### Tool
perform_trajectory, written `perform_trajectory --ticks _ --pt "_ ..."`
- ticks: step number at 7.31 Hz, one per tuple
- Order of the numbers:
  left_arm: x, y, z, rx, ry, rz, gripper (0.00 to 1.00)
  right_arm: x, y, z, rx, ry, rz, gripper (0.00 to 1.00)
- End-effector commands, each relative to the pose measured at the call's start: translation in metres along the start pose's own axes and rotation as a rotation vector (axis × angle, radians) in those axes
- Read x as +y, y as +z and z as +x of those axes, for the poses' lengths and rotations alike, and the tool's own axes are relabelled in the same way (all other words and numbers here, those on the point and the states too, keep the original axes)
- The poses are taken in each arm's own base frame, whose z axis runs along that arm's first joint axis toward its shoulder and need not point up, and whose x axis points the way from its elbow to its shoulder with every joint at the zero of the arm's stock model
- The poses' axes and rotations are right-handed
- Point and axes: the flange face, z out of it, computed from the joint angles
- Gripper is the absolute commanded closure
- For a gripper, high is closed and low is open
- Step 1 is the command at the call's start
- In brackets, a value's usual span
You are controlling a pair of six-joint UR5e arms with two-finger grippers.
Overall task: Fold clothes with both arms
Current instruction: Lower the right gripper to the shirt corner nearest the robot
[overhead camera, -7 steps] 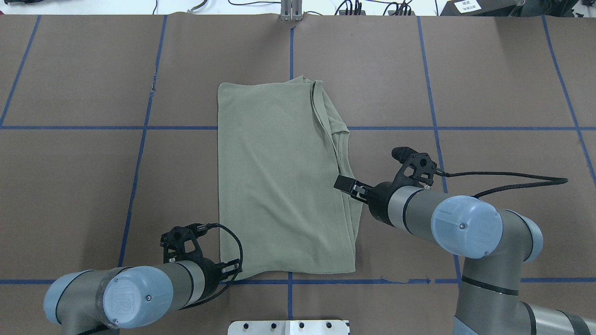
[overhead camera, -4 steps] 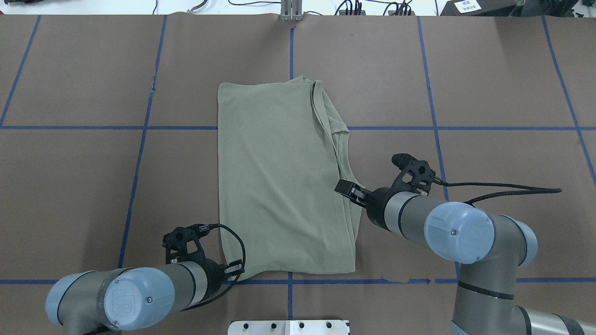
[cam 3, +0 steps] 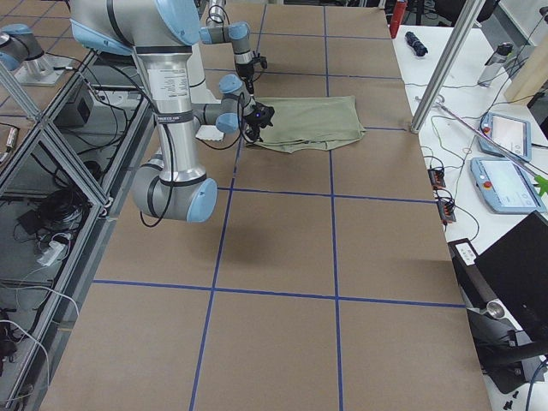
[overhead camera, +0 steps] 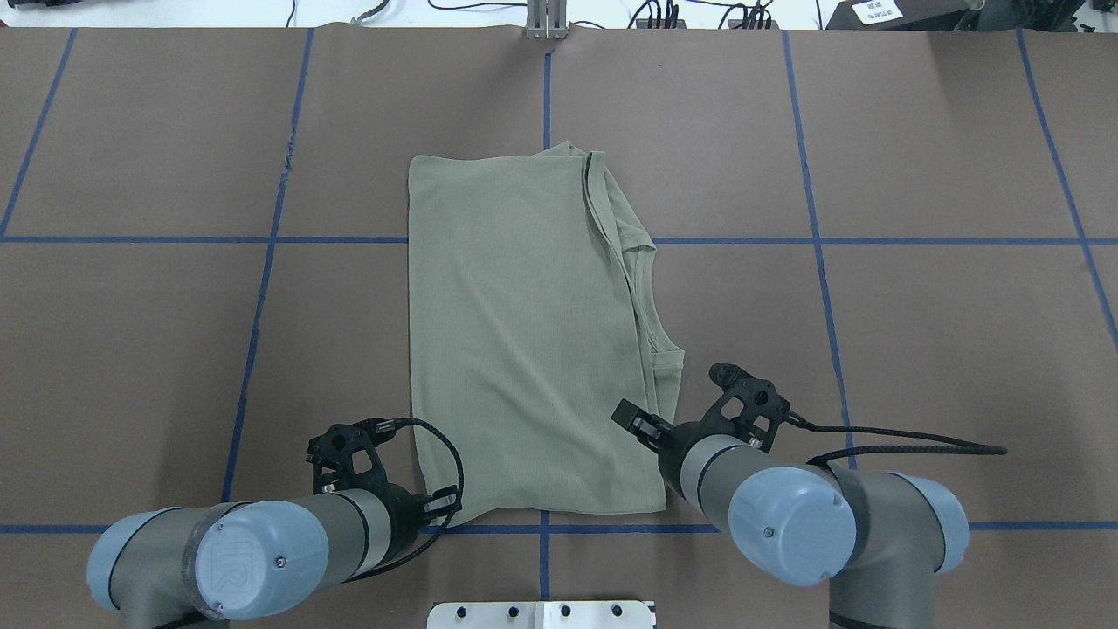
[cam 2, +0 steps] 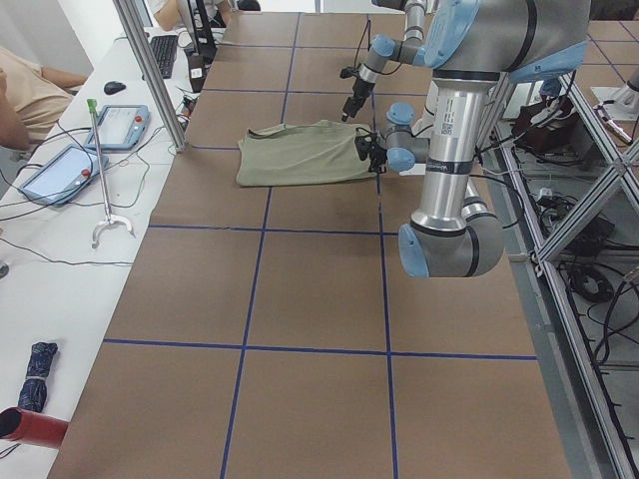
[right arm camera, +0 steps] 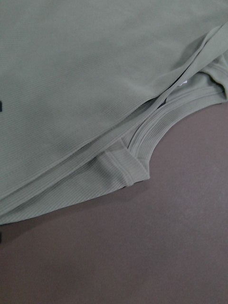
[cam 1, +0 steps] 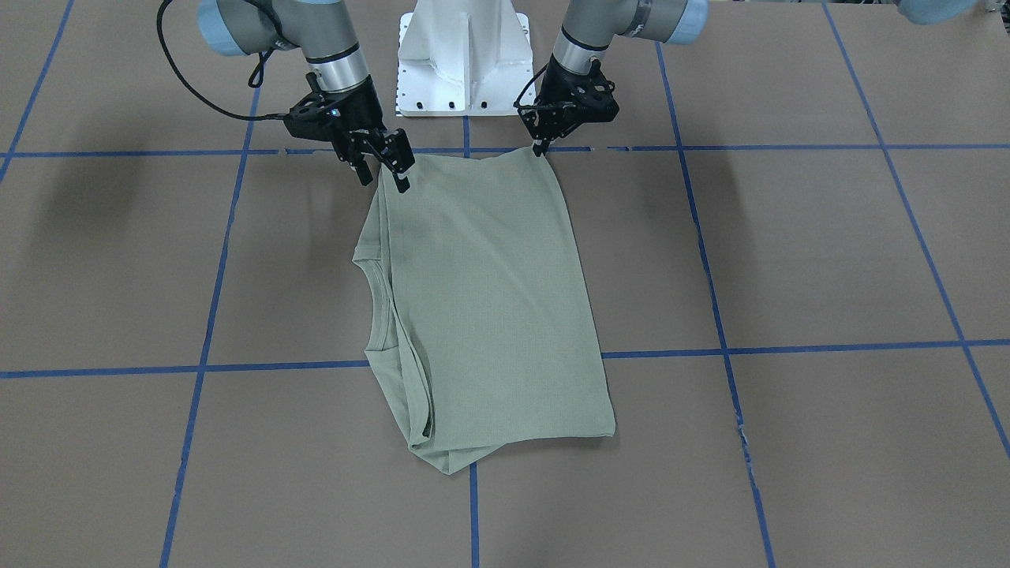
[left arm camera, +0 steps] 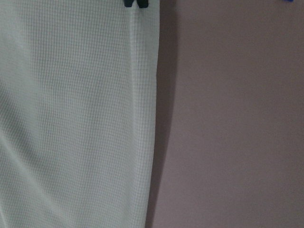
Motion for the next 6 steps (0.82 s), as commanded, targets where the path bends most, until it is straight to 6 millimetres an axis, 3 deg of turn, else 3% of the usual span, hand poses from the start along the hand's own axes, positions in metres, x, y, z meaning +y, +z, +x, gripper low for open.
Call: perform_trajectory --ticks 1,4,6 --pt "0.000 0.000 0.000 0.002 -0.001 0.000 1.00 0.041 0.009 0.021 0.066 -0.045 0.014 0.11" --pt "0.000 0.000 -0.001 -0.001 -0.002 -0.001 1.00 0.044 0.012 0.023 0.074 -0.050 0.034 0.22" --pt "0.000 0.000 -0.001 0.001 -0.004 -0.001 1.00 0.049 0.010 0.010 0.051 -0.029 0.037 0.52"
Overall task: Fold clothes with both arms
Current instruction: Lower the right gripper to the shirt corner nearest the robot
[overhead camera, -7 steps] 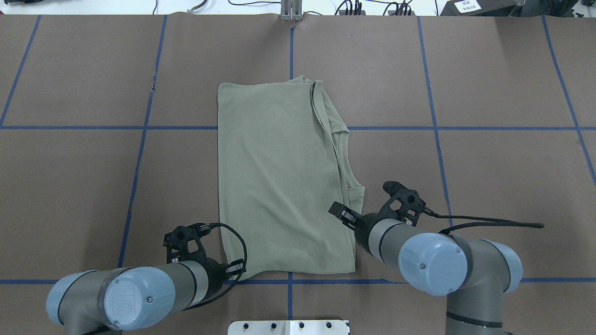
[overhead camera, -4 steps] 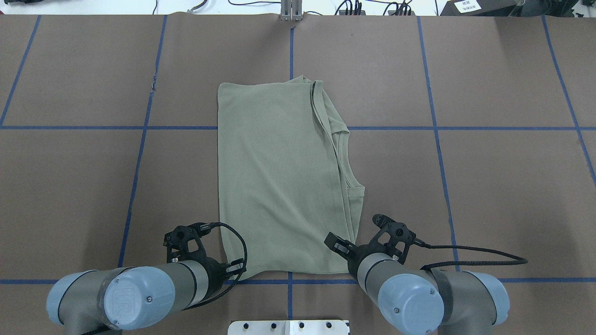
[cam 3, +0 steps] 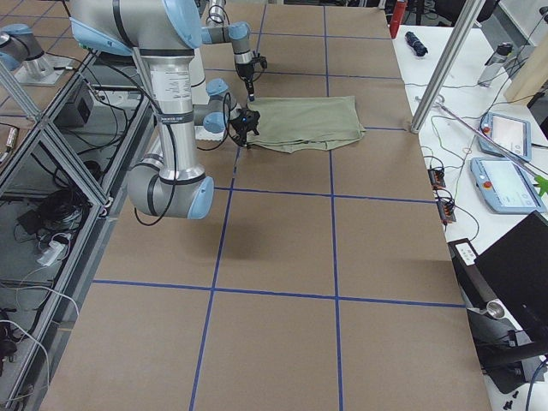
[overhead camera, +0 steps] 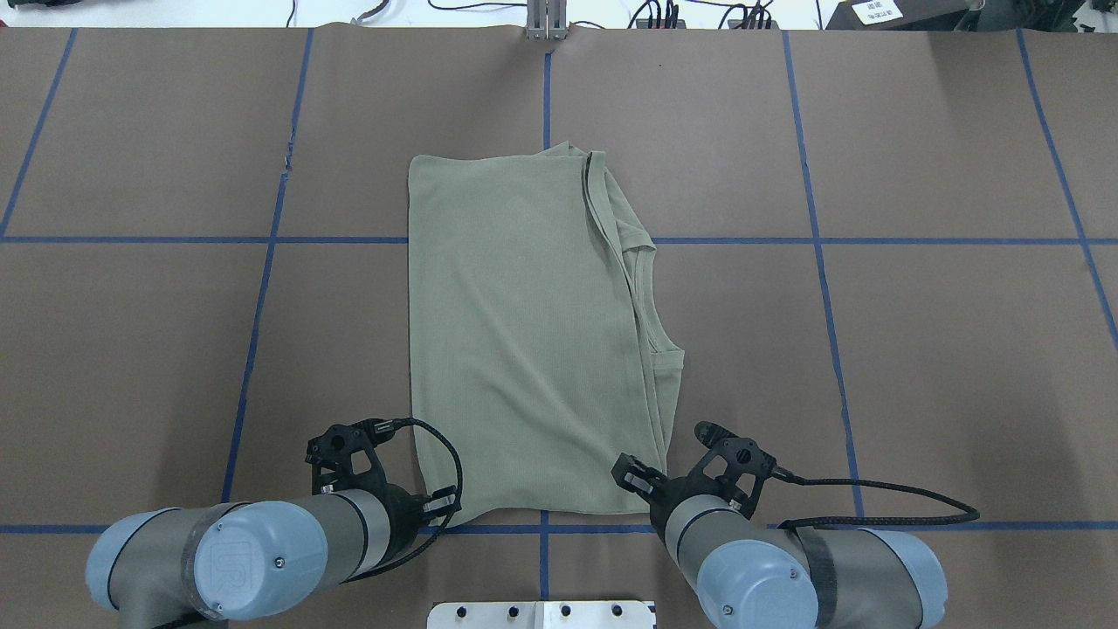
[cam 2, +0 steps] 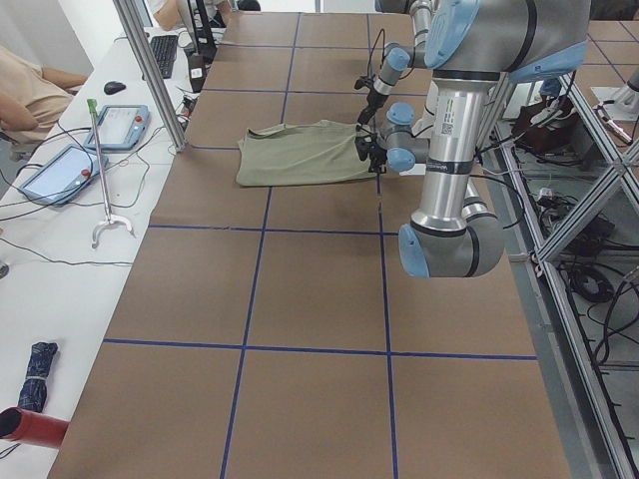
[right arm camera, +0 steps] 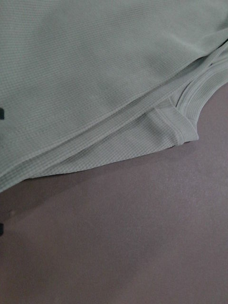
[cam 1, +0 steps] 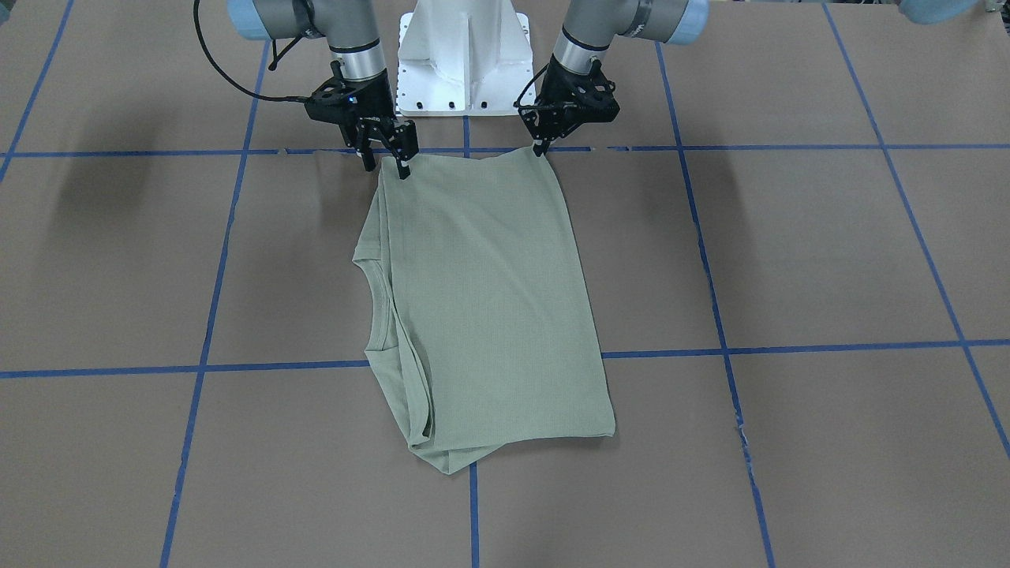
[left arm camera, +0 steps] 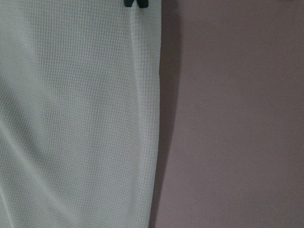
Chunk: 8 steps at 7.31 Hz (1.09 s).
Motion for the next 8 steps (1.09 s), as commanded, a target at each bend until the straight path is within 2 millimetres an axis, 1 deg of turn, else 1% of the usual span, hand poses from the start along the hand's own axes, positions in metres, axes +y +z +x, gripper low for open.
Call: perform_trajectory --ticks 1,4,5,6,8 --pt "0.0001 -0.0008 0.0003 0.002 -0.002 -0.001 1.00 0.0050 -0.0014 -0.0120 -0.017 0.013 0.000 0.53" --pt "0.0001 -0.0008 0.0003 0.002 -0.002 -0.001 1.00 0.0045 0.0055 -0.0083 -0.004 0.007 0.011 0.51" --pt "0.0001 -0.0008 0.0003 0.002 -0.001 -0.001 1.00 0.0038 0.0045 -0.0097 -0.007 0.009 0.011 0.56" --pt "0.0003 -0.0010 0.0011 0.004 -0.001 -0.001 1.00 0.0021 0.0030 -0.0117 -0.011 0.012 0.012 1.00" --pt "0.0004 -0.0020 0.0023 0.007 -0.001 -0.002 1.00 -0.0044 0.0008 -0.0150 -0.019 0.022 0.017 1.00"
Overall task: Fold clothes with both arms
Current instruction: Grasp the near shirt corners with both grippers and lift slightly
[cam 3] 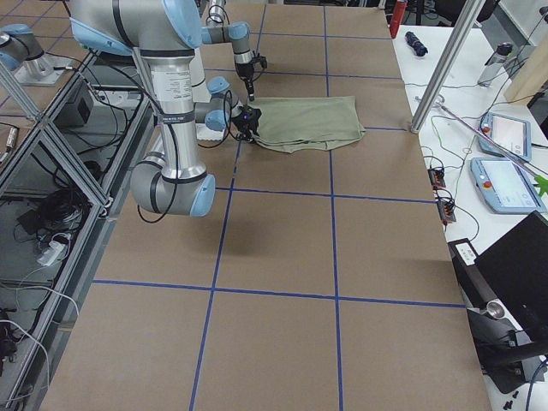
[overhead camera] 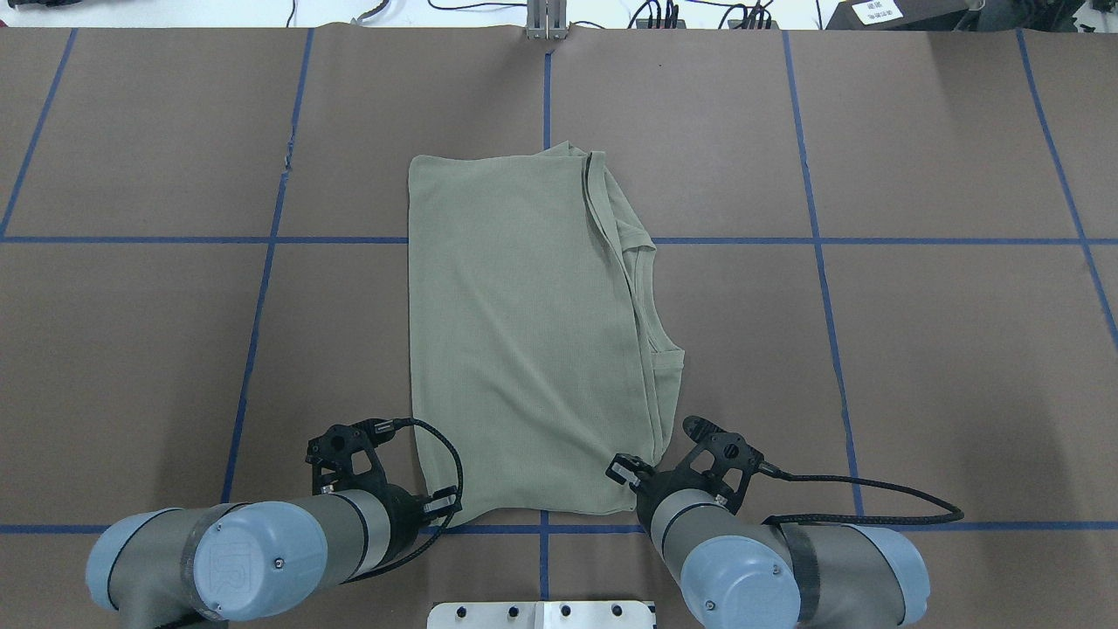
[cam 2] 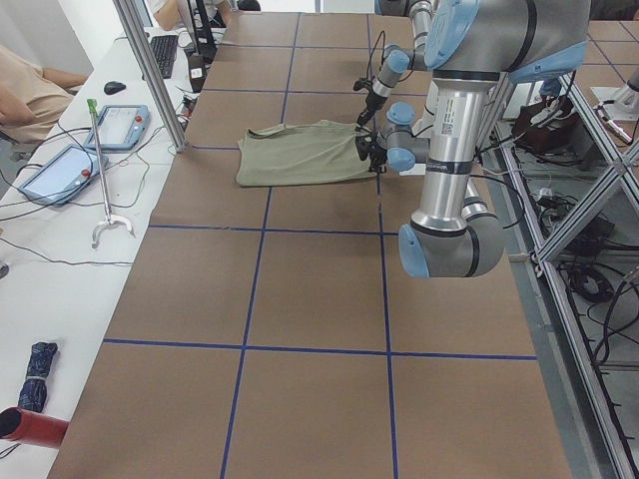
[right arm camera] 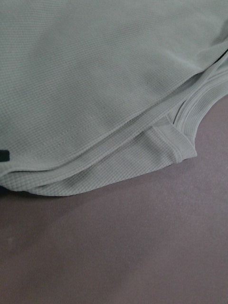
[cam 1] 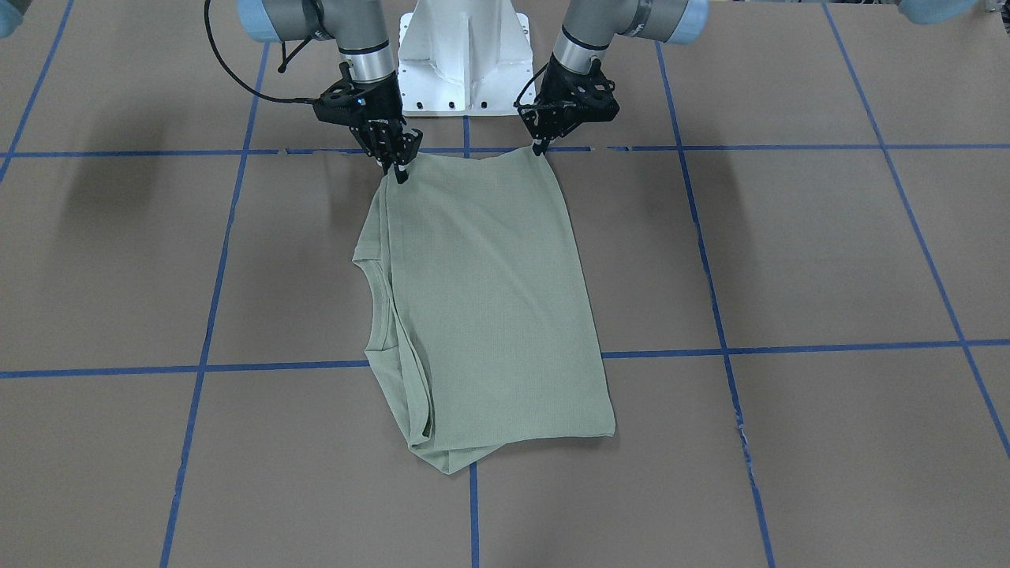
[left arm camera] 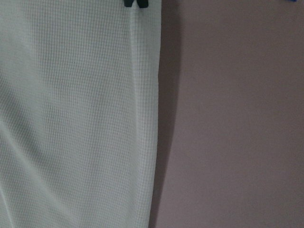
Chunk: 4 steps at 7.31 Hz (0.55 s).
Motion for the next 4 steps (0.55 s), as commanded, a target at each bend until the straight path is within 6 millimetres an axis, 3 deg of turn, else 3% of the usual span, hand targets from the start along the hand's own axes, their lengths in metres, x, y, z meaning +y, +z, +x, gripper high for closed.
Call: perform_trajectory --ticks 1,2,3,4 --pt "0.000 -0.010 0.006 0.021 0.001 -0.008 1.00 -0.008 -0.012 -0.009 -0.025 0.016 -0.003 1.00" --pt "-0.004 -0.041 0.014 0.066 0.009 -0.020 1.00 -0.019 -0.054 -0.026 -0.072 0.037 -0.022 1.00" --pt "-0.006 -0.084 0.024 0.109 0.038 -0.071 1.00 -0.028 -0.084 -0.029 -0.039 0.024 -0.008 1.00" --pt "-0.005 -0.136 0.031 0.114 0.042 -0.108 1.00 -0.035 -0.143 -0.034 -0.054 0.023 -0.050 1.00"
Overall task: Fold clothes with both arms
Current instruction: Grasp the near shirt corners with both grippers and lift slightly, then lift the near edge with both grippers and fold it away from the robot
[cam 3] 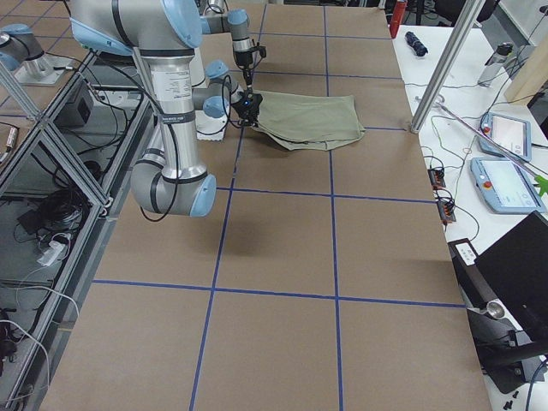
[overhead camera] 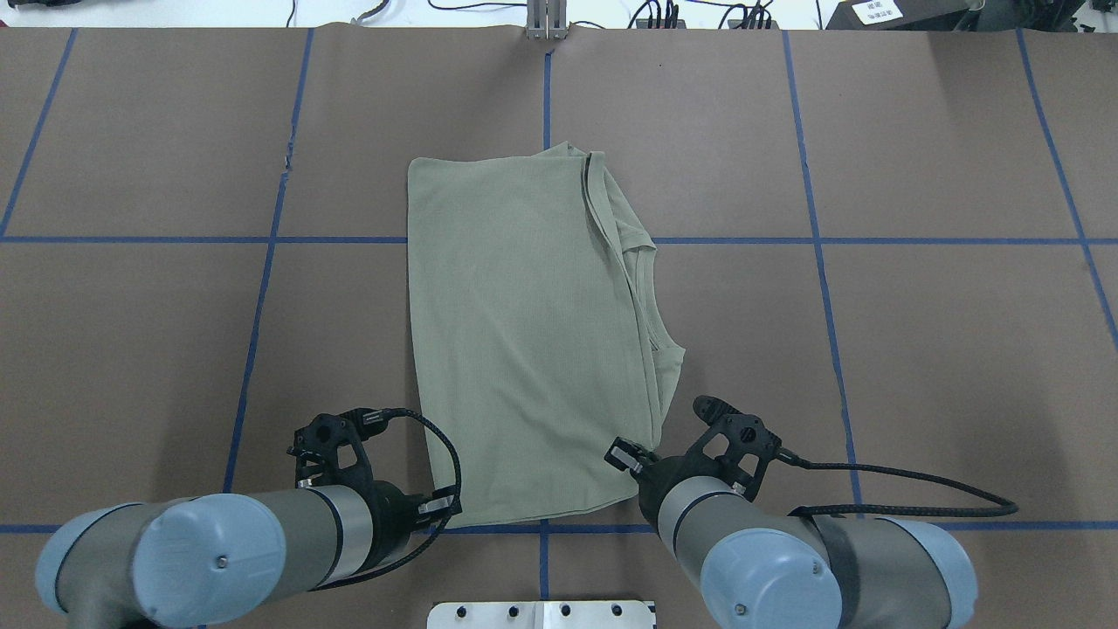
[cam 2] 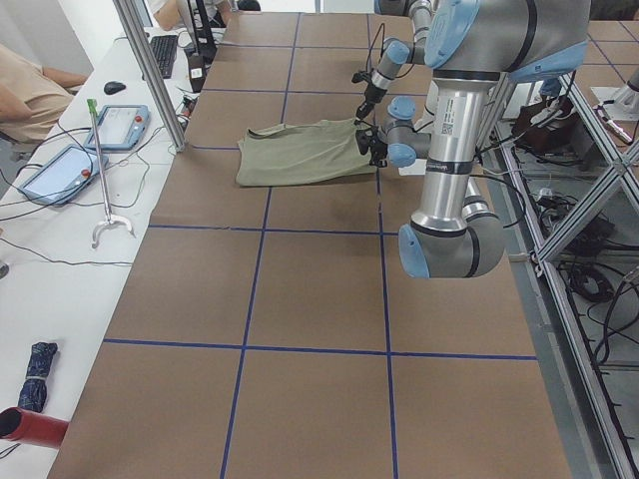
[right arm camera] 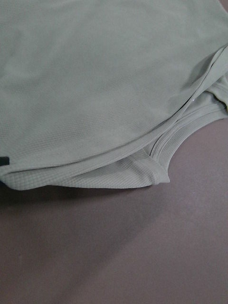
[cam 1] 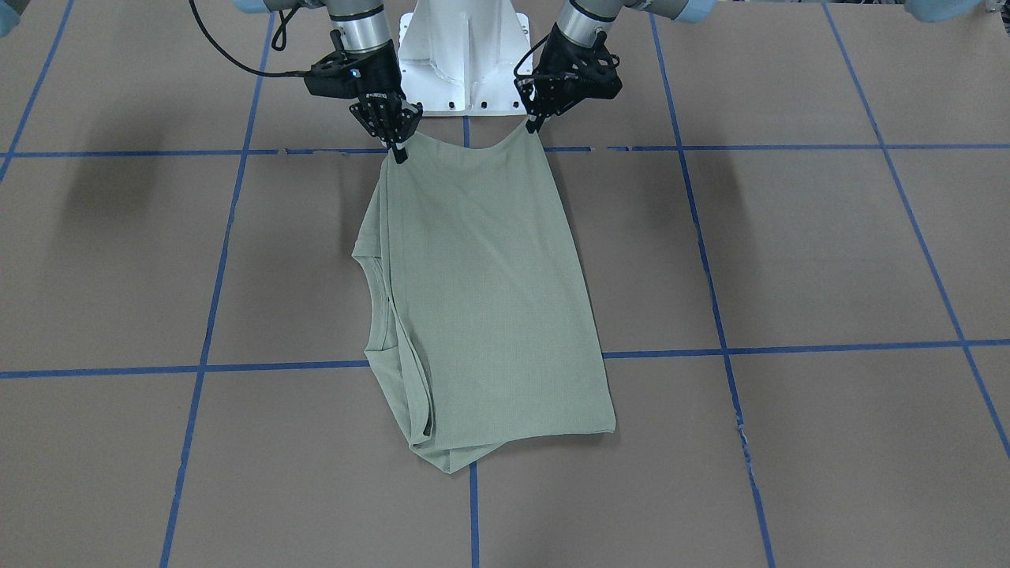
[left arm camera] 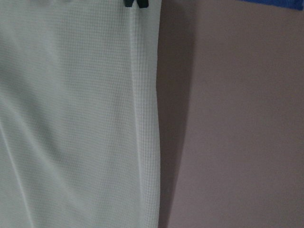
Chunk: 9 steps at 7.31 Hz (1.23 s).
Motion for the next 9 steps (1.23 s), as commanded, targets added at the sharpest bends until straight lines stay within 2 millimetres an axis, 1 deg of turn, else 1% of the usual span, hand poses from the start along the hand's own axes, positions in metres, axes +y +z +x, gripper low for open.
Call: perform_trajectory --ticks 1,2,3,4,5,6,7,8,9 --pt "0.004 -0.122 0.024 0.044 0.013 -0.077 1.00 -0.016 -0.127 -0.010 0.004 -0.022 -0.070 1.00" --pt "-0.003 -0.159 0.029 0.023 0.000 -0.103 1.00 -0.018 -0.157 -0.021 0.026 -0.031 -0.092 1.00" --pt "-0.008 -0.149 0.041 0.017 0.021 -0.093 1.00 -0.005 -0.142 -0.027 0.057 -0.046 -0.080 1.00" --pt "-0.014 -0.124 0.043 -0.017 0.097 -0.075 1.00 -0.007 -0.114 -0.038 0.087 -0.046 -0.027 1.00" --pt "-0.040 -0.098 0.047 -0.059 0.124 -0.024 1.00 -0.014 -0.084 -0.051 0.092 -0.025 0.013 1.00" --pt "-0.066 -0.068 0.047 -0.102 0.142 0.017 1.00 -0.024 -0.049 -0.061 0.076 -0.027 0.045 1.00" --pt "-0.098 -0.038 0.042 -0.100 0.177 0.061 1.00 -0.042 -0.018 -0.070 0.067 -0.045 0.068 1.00" --pt "-0.123 -0.008 0.032 -0.114 0.186 0.087 1.00 -0.063 0.007 -0.074 0.085 -0.047 0.066 1.00" --pt "-0.145 -0.010 0.032 -0.093 0.218 0.119 1.00 -0.077 0.023 -0.081 0.083 -0.060 0.079 1.00"
